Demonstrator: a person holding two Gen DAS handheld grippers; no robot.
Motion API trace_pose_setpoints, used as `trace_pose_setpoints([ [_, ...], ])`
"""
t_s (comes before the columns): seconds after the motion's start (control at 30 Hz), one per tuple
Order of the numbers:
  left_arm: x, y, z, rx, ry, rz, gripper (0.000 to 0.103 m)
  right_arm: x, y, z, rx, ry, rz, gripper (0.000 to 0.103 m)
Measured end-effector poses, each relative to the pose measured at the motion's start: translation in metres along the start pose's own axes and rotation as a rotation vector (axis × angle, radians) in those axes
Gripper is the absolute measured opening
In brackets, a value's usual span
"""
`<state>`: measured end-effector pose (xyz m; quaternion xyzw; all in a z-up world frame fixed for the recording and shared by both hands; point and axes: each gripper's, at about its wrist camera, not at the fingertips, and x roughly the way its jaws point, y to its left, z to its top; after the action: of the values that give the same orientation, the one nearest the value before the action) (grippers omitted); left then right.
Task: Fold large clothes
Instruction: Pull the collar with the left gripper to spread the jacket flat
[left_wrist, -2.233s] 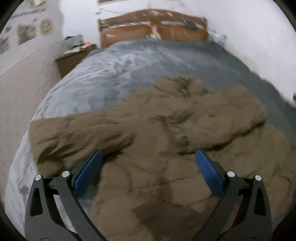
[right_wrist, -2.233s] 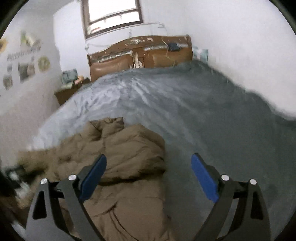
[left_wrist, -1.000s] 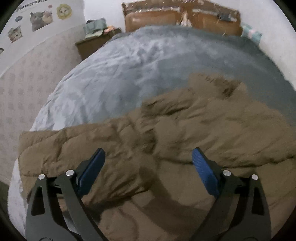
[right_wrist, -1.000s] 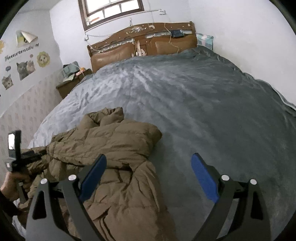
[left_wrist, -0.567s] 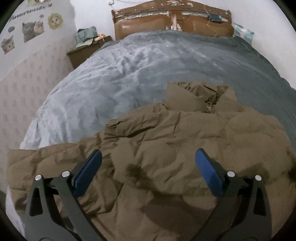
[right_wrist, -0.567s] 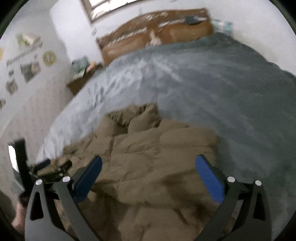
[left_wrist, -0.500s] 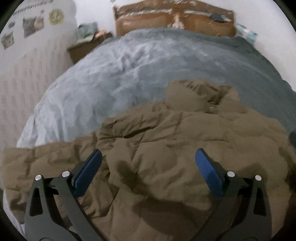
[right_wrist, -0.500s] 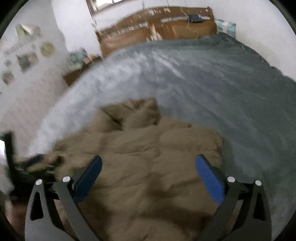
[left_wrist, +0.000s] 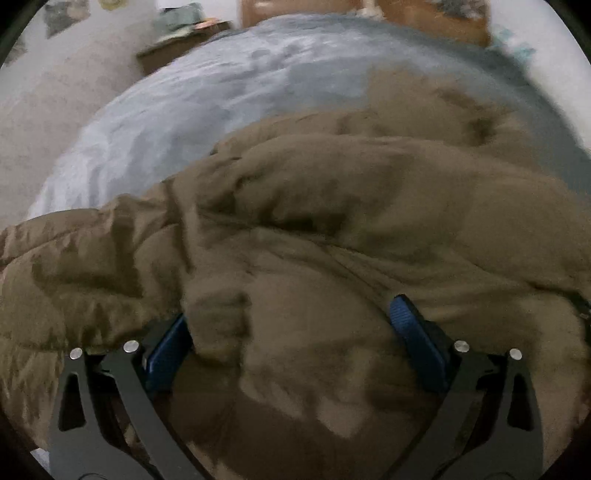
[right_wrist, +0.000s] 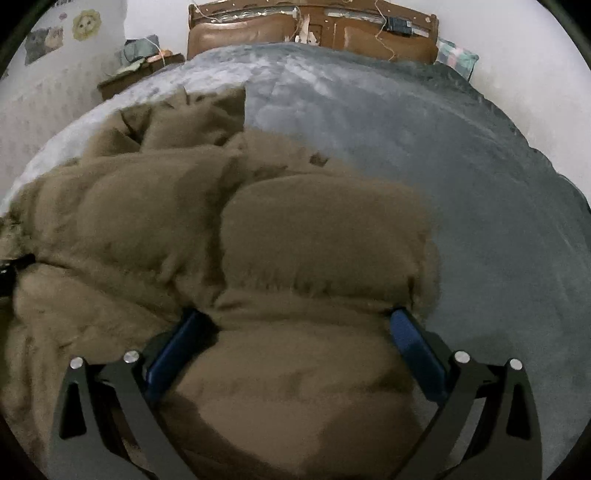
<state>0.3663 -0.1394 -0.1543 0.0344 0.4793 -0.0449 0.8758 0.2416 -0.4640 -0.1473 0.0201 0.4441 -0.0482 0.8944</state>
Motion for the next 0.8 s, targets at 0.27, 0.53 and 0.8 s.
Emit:
trace_pose_setpoints([
  [0.27, -0.139, 0.069, -0.061, -0.027, -0.144, -0.074, 0.1, -0.135, -0.039, -0.007, 0.053, -0.116, 0.044, 0.101],
  [0.53, -0.147, 0.2, -0.145, -0.219, -0.017, 0.147, 0.1, -0.23, -0.065, -0.054, 0.147, -0.203, 0.027, 0.101],
  [0.8, -0.115, 0.238, -0.154, -0.111, -0.061, 0.256, 0.1, -0.233, -0.08, -0.061, 0.222, -0.193, 0.047, 0.101],
])
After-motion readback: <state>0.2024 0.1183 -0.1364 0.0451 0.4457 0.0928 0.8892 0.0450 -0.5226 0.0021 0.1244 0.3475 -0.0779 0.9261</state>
